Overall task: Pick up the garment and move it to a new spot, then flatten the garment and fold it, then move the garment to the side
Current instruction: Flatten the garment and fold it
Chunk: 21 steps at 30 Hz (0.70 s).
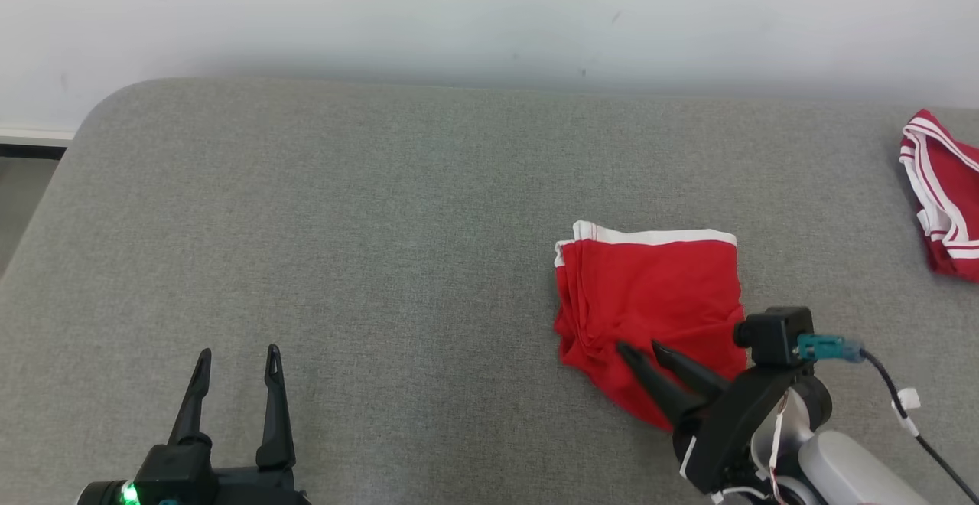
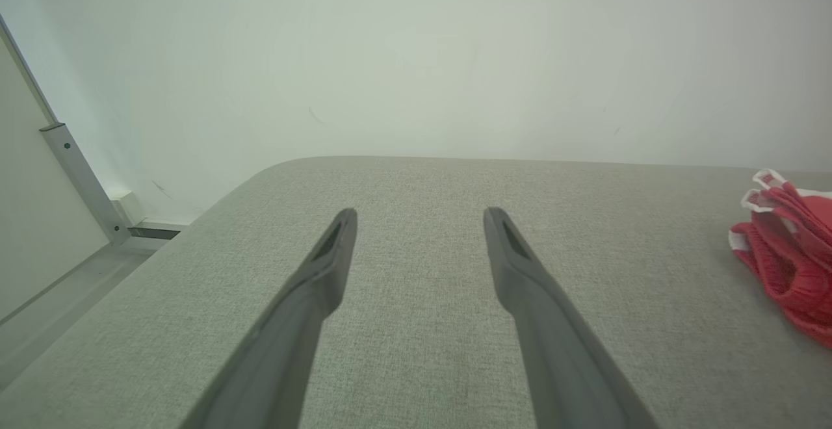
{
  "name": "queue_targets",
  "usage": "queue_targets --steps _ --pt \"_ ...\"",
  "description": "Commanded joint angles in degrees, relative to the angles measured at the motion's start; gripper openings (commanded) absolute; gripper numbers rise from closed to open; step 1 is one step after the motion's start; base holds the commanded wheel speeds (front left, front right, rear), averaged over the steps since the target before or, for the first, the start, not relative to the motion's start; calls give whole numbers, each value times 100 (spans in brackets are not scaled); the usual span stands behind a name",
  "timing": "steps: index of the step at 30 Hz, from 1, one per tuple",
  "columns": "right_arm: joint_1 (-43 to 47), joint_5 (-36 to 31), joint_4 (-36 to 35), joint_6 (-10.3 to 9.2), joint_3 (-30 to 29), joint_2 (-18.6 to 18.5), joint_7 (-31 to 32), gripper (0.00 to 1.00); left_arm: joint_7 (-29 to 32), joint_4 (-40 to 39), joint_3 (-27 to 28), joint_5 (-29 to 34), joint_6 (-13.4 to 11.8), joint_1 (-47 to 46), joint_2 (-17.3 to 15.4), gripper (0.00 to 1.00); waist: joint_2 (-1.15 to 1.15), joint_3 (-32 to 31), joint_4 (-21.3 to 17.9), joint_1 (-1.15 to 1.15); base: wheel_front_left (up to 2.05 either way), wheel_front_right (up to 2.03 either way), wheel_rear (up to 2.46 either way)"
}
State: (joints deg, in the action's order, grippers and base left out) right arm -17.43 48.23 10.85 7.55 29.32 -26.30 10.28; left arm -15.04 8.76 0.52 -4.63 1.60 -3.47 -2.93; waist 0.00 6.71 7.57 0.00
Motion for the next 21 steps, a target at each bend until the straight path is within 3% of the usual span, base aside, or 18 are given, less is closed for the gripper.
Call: queue_targets --steps 1,11,19,20,21 --pt "131 -55 -73 -17 60 21 -73 100 -18 0 9 20 28 46 8 100 0 18 -22 0 0 0 0" --pt "300 107 -351 -17 -210 -2 -712 100 -18 -2 66 88 41 47 8 100 0 8 -57 0 0 0 0" --pt "328 -140 -134 -17 -1029 -139 -1495 100 -18 -14 79 63 53 75 8 100 0 -20 -90 0 0 0 0" --pt "329 -199 -35 -17 -1144 -146 -1573 87 -18 -19 74 63 54 69 8 100 0 -22 -85 0 0 0 0" --pt "340 -244 71 -17 -1258 -147 -1643 41 -18 -24 72 63 56 63 7 100 0 -24 -77 0 0 0 0"
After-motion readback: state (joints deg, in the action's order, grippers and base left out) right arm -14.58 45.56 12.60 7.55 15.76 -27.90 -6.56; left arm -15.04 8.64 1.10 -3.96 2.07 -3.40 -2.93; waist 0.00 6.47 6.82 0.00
